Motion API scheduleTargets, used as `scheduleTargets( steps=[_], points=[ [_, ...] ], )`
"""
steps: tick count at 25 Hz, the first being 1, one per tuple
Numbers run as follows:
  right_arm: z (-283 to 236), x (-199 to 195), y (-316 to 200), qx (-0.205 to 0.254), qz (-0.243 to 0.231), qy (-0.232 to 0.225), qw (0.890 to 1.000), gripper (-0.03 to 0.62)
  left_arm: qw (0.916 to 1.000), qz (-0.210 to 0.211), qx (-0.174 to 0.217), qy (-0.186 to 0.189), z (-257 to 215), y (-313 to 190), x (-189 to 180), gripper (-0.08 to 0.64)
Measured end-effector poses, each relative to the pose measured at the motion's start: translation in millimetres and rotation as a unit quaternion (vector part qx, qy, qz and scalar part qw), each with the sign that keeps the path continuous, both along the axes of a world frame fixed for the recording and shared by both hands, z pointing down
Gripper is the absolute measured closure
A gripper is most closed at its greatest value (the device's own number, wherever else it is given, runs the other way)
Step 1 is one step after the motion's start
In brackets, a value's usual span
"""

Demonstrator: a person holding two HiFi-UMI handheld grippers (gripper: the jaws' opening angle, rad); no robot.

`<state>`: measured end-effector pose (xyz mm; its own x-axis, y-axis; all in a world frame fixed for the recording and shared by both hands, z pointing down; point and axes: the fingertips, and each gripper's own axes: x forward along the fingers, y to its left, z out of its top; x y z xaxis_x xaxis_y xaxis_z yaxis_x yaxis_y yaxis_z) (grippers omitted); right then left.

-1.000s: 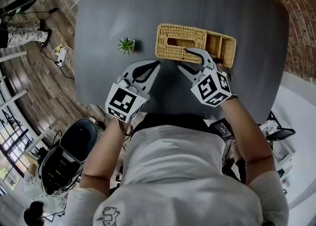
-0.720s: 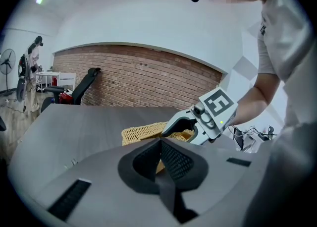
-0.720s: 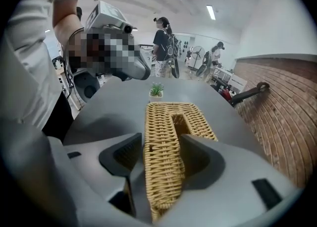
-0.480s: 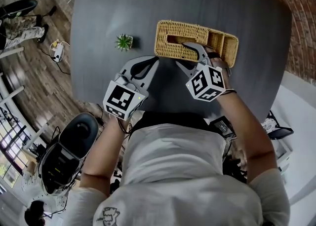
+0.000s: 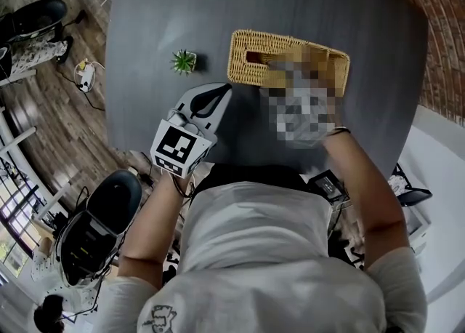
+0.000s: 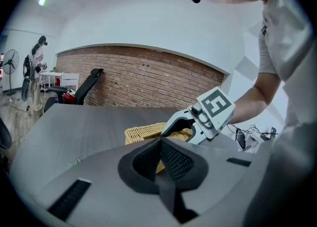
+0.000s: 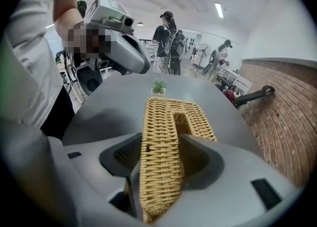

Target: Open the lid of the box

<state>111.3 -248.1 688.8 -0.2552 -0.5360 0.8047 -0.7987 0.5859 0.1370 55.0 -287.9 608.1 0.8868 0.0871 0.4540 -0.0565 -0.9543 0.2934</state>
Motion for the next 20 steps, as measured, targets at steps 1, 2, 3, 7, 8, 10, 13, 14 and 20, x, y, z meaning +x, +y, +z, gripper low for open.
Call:
scheduleTargets(
  steps=[1,2,3,7,8,10,13,14,20],
  points=[
    [-2.6,0.9,0.1,-0.001,0.001,-0.007,1.0,0.353,1.0,0.0,0.001,0.0,0.2,0.5,0.5,0.549],
    [-5.6,2.1,0.0,-0.001,0.002,-0.013,1.0,0.354,1.0,0.0,0.001,0.001,0.3,0.7,1.2,0.549],
    [-8.8,3.2,-0.3,-0.001,0.003,-0.019,1.0,0.357,1.0,0.0,0.001,0.001,0.5,1.0,1.8,0.549],
    [-22.1,5.0,-1.8,0.001,0.001,-0.028,1.0,0.374,1.0,0.005,0.004,0.0,1.3,3.4,2.2,0.549],
    [-25.8,4.4,-2.5,0.003,-0.004,-0.026,1.0,0.387,1.0,0.006,0.005,0.001,0.7,3.3,2.1,0.549],
    [-33.4,2.3,-3.7,0.009,-0.016,-0.02,1.0,0.435,1.0,0.005,0.007,0.002,-1.7,2.3,1.9,0.549],
    [-42.0,3.6,-7.3,0.016,-0.029,-0.007,0.999,0.46,0.9999,0.004,0.013,0.008,-6.8,-1.1,4.8,0.549],
    [-44.9,3.7,-7.5,0.016,-0.031,-0.005,0.999,0.467,0.9998,0.005,0.015,0.008,-7.6,-1.1,5.0,0.549],
    [-76.4,17.2,-21.0,0.039,-0.042,0.012,0.998,0.526,0.9997,0.004,0.015,0.017,-17.0,-8.8,12.9,0.549]
  ],
)
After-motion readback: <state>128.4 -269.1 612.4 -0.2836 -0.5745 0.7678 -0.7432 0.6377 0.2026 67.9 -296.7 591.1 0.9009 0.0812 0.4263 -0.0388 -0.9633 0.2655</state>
